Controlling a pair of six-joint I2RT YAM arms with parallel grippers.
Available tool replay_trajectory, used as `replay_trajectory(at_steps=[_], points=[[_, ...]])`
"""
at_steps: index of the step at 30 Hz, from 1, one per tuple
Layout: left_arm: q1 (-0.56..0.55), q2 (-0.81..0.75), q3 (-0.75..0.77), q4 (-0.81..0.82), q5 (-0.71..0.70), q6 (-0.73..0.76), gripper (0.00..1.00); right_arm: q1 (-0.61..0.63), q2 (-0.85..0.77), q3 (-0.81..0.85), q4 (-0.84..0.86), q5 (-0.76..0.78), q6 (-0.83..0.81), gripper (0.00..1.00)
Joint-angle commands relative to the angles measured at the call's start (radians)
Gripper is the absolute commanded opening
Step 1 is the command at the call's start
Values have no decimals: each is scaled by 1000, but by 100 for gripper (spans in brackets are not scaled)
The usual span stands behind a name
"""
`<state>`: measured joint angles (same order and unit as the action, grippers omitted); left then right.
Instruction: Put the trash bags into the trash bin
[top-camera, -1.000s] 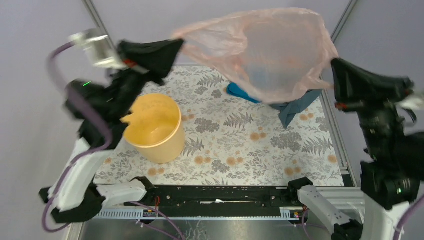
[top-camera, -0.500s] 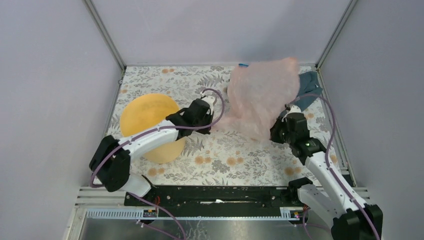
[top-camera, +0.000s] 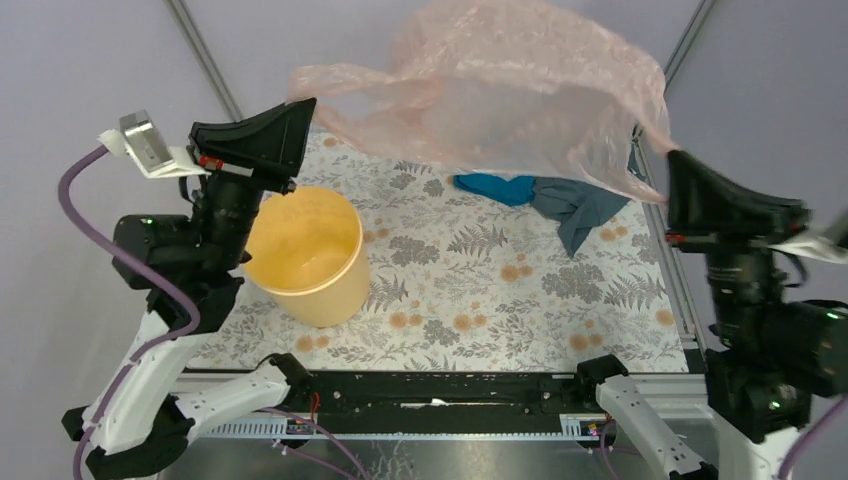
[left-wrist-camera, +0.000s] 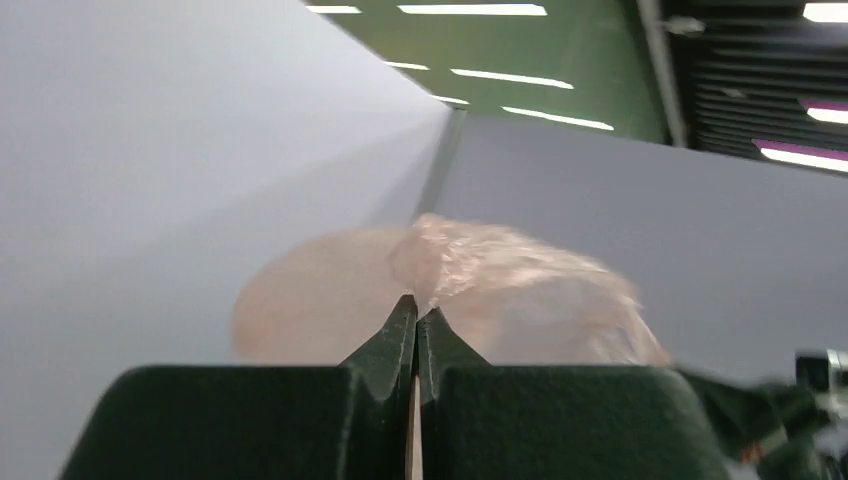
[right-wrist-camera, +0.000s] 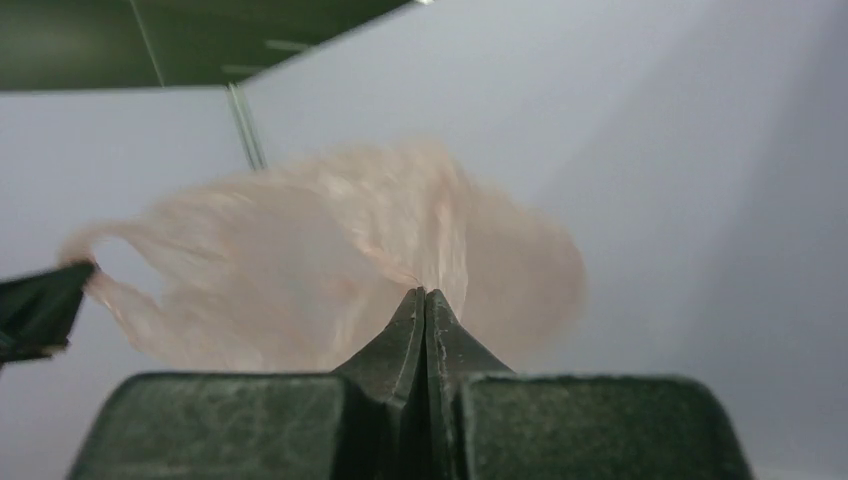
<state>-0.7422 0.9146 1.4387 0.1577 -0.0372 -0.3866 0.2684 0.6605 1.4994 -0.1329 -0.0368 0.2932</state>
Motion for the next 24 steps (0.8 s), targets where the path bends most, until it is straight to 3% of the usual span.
replay_trajectory(at_steps=[1, 4, 8, 11, 15, 17, 20, 24], points=[[4, 193, -151, -264, -259, -38, 0, 3, 55, -358, -123, 3, 44, 0], [6, 305, -197, -469, -186, -16, 0, 3, 70, -593, -165, -59, 75, 0], [9, 251, -280, -428, -123, 3, 0, 2, 34, -652, -203, -22, 52, 0], [56, 178, -224, -312, -50, 0, 0, 3, 74, -421, -279, -10, -5, 0], [91, 190, 49, -353, 2, 27, 0, 3, 184, 19, -385, -36, -50, 0], [90, 166, 75, -306, 43, 20, 0, 3, 182, 111, -363, -70, -45, 0], [91, 106, -58, -221, 62, -28, 0, 2, 115, -16, -256, -78, -14, 0], [92, 128, -158, -462, -64, -62, 0, 3, 111, -283, -327, -65, 27, 0]])
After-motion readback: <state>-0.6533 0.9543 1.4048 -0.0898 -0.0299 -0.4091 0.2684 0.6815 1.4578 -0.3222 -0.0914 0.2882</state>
